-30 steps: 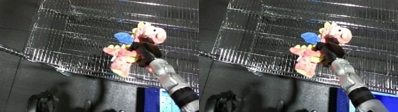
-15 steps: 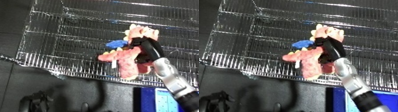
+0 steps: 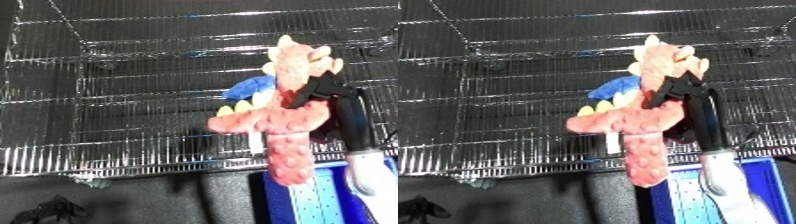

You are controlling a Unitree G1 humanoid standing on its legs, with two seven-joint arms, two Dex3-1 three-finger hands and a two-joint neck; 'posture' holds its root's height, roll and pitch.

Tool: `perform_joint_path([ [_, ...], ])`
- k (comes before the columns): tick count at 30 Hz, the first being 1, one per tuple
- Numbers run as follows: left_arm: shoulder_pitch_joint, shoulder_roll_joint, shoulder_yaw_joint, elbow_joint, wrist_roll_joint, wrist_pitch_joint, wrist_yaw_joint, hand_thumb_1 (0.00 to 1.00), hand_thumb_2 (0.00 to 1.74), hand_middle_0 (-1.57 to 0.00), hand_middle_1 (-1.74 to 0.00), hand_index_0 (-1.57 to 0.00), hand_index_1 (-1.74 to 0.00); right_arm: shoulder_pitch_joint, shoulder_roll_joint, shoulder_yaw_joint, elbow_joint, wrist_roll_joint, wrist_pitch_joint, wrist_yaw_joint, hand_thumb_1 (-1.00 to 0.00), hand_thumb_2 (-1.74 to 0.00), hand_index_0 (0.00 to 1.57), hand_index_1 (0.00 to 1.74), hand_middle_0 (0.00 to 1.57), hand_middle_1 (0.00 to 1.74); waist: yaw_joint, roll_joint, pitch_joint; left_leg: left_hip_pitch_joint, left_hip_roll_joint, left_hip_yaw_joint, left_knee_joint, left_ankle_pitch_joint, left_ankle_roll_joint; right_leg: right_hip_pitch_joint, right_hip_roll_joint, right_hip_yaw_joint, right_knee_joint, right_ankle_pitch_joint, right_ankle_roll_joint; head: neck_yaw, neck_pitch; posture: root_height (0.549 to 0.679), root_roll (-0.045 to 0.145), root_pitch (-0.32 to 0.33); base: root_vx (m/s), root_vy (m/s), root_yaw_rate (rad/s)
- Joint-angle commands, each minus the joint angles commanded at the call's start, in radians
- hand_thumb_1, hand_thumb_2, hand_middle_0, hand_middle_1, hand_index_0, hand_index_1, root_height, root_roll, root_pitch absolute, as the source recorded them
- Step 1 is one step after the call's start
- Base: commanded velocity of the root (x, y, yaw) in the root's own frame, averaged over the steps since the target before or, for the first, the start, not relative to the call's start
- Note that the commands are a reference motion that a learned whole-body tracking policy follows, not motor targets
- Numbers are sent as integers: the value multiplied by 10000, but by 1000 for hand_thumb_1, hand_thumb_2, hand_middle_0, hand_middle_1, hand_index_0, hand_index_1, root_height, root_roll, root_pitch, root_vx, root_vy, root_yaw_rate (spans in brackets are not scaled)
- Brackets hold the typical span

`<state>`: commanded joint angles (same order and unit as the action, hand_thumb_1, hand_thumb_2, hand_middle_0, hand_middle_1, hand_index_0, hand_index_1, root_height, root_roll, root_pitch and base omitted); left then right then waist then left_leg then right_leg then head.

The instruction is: Pick up the object and place it into the box

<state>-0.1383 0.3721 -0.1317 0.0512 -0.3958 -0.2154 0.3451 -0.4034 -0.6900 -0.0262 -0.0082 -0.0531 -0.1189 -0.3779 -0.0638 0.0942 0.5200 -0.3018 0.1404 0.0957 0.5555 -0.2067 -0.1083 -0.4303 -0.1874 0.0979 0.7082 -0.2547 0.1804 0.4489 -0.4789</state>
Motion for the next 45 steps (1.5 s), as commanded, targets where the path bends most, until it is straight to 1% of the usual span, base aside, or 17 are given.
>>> perform_joint_path([
  [5,94,-62,57,-182,132,43,43,1000,1740,-1570,-1740,-1570,-1740,1044,256,-1217,-651,-165,-182,-499,-1000,-1740,1570,1740,1570,1740,-447,49,0,208,28,208,-35,-94,32,108,46,141,-177,28,6,430,185,639,65,-17,-9,38,-211],
  [10,203,-62,198,-301,244,70,62,1000,1740,-1570,-1740,-1570,-1740,2187,384,-2394,-955,-439,-205,-897,-1000,-1740,1570,1740,1570,1740,-944,38,0,392,80,439,-10,-207,36,200,107,311,-334,57,-13,917,293,640,68,-18,-7,44,-228],
  [14,424,-70,442,-435,215,49,86,1000,1740,-1570,-1740,-1570,-1740,3240,653,-3305,-963,-558,-185,-1146,-1000,-1740,1570,1740,1570,1740,-1346,21,0,494,133,627,-44,-263,35,207,175,474,-488,129,-27,1162,382,641,68,-14,-14,44,-231],
  [16,559,-94,566,-474,176,37,98,1000,1740,-1570,-1740,-1570,-1740,3690,878,-3689,-930,-495,-217,-1250,-1000,-1740,1570,1740,1570,1740,-1547,34,0,557,158,738,-87,-275,36,209,208,553,-582,186,-28,1325,421,641,69,-11,-20,47,-230],
  [18,679,-125,666,-480,120,14,111,1000,1740,-1570,-1740,-1570,-1740,3986,1128,-3977,-871,-303,-320,-1347,-1000,-1740,1570,1740,1570,1740,-1743,65,0,626,186,851,-133,-284,34,216,235,627,-681,246,-32,1428,422,642,69,-9,-16,55,-230],
  [21,827,-167,752,-457,7,-18,79,1000,1740,-1570,-1740,-1570,-1740,4274,1490,-4240,-730,177,-561,-1397,-1000,-1740,1570,1740,1570,1740,-1985,120,0,729,223,1001,-207,-283,35,244,265,712,-827,331,-41,1586,404,643,70,-7,-10,52,-205],
  [24,922,-200,785,-397,-152,-45,-1,1000,1740,-1570,-1740,-1570,-1740,4459,1798,-4318,-503,858,-838,-1252,-1000,-1740,1570,1740,1570,1740,-2181,159,0,822,248,1123,-273,-273,36,275,290,780,-949,420,-55,2099,273,644,70,-8,-19,38,-146],
  [27,936,-214,746,-312,-312,-77,-58,1000,1740,-1570,-1740,-1570,-1740,4488,1928,-4334,-193,1509,-1062,-1106,-1000,-1740,1570,1740,1570,1740,-2344,203,0,891,245,1220,-331,-268,31,299,304,829,-1041,501,-70,2509,146,645,71,-10,-18,36,-80],
  [32,802,-194,606,-179,-475,-162,-74,1000,1740,-1570,-1740,-1570,-1740,4226,1899,-4376,498,2311,-1339,-1181,-750,-1305,1178,1305,1178,1305,-2503,320,0,964,209,1311,-406,-242,22,340,284,857,-1122,599,-84,2937,134,646,75,-14,-16,33,-29],
  [38,697,-151,488,0,-593,-308,-102,1000,1740,-1570,-1740,-1570,-1740,3806,2038,-4590,1618,3620,-1887,-1378,-450,-783,706,783,706,783,-2537,474,0,1025,166,1353,-512,-197,7,400,260,865,-1229,702,-97,3406,273,648,77,-15,-14,14,6],
  [42,689,-90,467,85,-624,-351,-155,1000,1740,-1570,-1740,-1570,-1740,3669,1964,-4769,2324,4061,-2011,-1483,-250,-435,393,435,393,435,-2491,551,0,1033,130,1343,-613,-154,1,425,244,854,-1305,761,-89,3606,358,649,78,-14,-10,2,18],
  [45,670,-36,464,144,-618,-370,-202,1000,1740,-1570,-1740,-1570,-1740,3644,1833,-4899,2763,4203,-2035,-1531,-100,-174,157,174,157,174,-2457,592,0,1036,114,1341,-662,-124,-9,444,235,835,-1353,774,-83,3656,393,650,79,-13,-4,-2,20],
])
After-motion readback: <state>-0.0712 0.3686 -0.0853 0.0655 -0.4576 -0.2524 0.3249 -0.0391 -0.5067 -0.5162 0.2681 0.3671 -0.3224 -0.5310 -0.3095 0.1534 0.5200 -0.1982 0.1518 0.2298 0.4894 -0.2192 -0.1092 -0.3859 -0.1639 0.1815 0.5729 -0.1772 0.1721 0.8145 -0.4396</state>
